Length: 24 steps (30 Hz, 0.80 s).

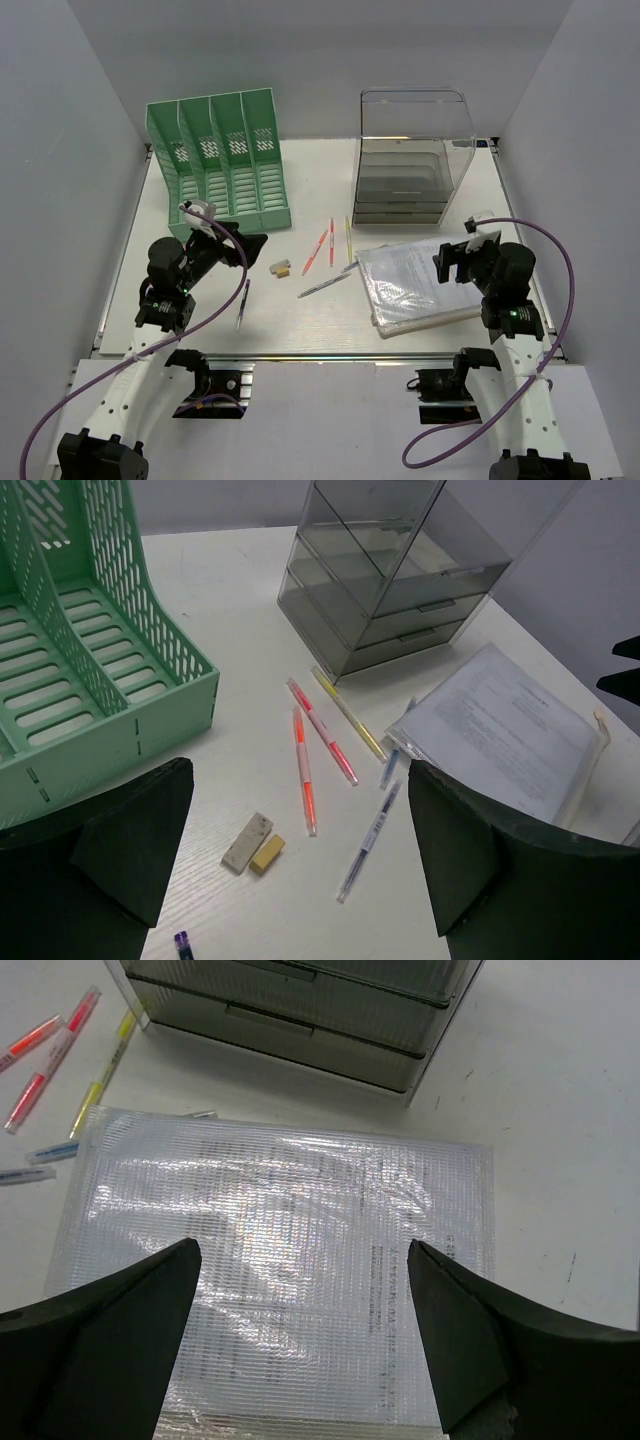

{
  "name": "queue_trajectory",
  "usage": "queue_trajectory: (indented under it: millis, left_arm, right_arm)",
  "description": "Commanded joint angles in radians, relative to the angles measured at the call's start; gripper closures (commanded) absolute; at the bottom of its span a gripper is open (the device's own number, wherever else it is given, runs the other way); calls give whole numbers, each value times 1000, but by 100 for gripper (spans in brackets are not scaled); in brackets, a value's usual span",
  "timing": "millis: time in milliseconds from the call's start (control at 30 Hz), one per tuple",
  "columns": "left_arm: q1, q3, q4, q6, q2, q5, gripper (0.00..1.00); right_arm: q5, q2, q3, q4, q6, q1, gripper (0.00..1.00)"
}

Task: Organize the desk

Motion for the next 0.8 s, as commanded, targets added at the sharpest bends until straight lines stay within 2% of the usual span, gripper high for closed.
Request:
queue_trajectory:
  millis: [0, 67, 133, 167, 200, 300, 433, 533, 667, 733, 767]
  left_arm:
    - [4, -3, 17, -2, -7, 26, 2]
    - [-5, -4, 17, -2, -8, 26, 2]
    - [-5, -4, 19, -2, -8, 27, 2]
    - [-5, -4, 19, -2, -5, 29, 2]
    - [-5, -4, 17, -2, -4, 30, 2]
    - [-5, -4, 17, -2, 2, 32, 2]
    - [-5, -3, 23, -10, 4, 41, 2]
    - [-5, -4, 37, -18, 14, 60, 2]
    - [-5, -10, 60, -31, 21, 101, 3]
    - [-5, -10, 65, -30, 24, 109, 11]
    - [-5, -10, 68, -30, 28, 119, 17]
  right_arm:
    - [-36, -14, 34, 0, -20, -4, 11]
    - [-75, -14, 27, -15, -54, -4, 11]
    - [-193, -14, 25, -64, -222, 1, 11]
    - [-245, -11, 25, -147, -396, 1, 11]
    - [-314, -6, 34, -193, -479, 1, 11]
    - [-318, 0, 65, -299, -624, 3, 11]
    - [-289, -12, 126, -376, -739, 4, 11]
    - [-399, 5, 166, -509, -904, 3, 11]
    - [-513, 25, 111, -581, -1130, 4, 15]
    - [-525, 75, 79, -594, -1225, 6, 30]
    - [-524, 97, 73, -613, -1267, 7, 46]
